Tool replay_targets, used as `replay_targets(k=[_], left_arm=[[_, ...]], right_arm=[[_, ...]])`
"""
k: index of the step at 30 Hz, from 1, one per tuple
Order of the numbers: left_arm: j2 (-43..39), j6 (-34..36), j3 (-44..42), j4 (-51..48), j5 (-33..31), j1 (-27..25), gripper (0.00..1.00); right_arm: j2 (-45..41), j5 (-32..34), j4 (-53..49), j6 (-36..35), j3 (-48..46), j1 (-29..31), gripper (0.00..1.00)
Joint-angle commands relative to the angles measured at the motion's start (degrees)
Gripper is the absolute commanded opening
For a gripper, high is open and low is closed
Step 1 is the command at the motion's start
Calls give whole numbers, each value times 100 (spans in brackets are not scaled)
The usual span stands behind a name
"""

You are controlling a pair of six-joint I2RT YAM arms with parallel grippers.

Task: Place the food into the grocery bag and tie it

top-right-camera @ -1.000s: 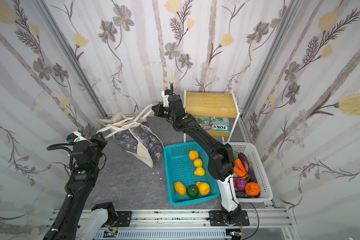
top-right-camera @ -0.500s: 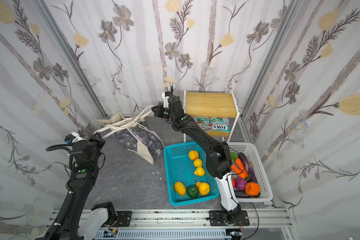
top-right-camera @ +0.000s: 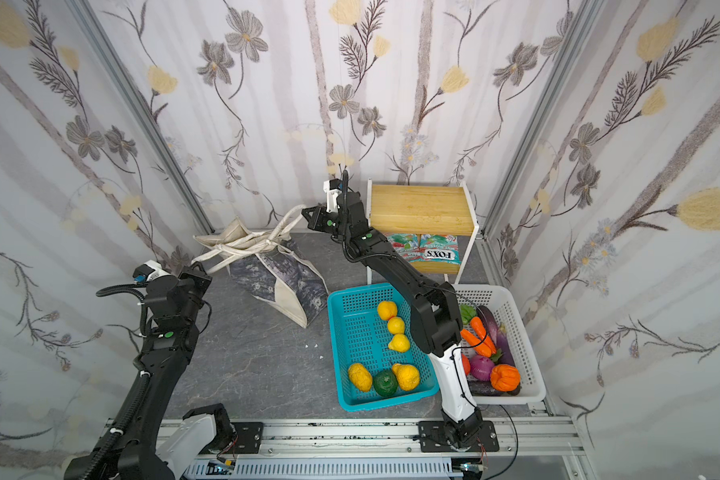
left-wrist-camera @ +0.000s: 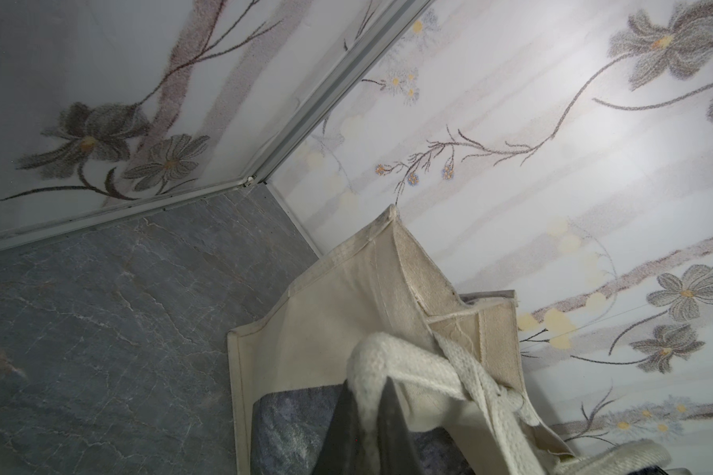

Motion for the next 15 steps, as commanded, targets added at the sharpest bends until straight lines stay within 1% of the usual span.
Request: replay_targets(k=[1, 2, 6, 8, 9, 10, 11, 13, 14, 15], left_arm=[[129, -94, 49, 272, -277, -166, 5], [167, -54, 65, 309, -321, -263, 7], [341, -35, 129, 383, -251, -405, 13], [364, 75, 146, 417, -305, -456, 20], [372, 120, 147, 419, -323, -460, 26], [366, 151, 139, 419, -342, -450, 38], [356, 192, 132, 419, -336, -456, 47], [307, 229, 121, 412, -303, -463, 56], [267, 225, 112, 411, -315, -463, 63], [232, 217, 103, 410, -328, -458, 74]], right_arm=[[34, 611, 635, -397, 74, -12, 24], [30, 596, 607, -491, 72, 7, 30], [-56, 570, 493, -783, 64, 70, 36], [-96, 521, 454, -926, 55, 109, 37], [-104, 502, 425, -970, 56, 122, 39], [-104, 469, 399, -995, 42, 125, 39], [-124, 432, 394, -1016, 5, 127, 39], [-194, 402, 477, -1085, -142, 170, 40], [-256, 454, 514, -1151, -223, 202, 41], [-304, 505, 527, -1217, -267, 235, 41]])
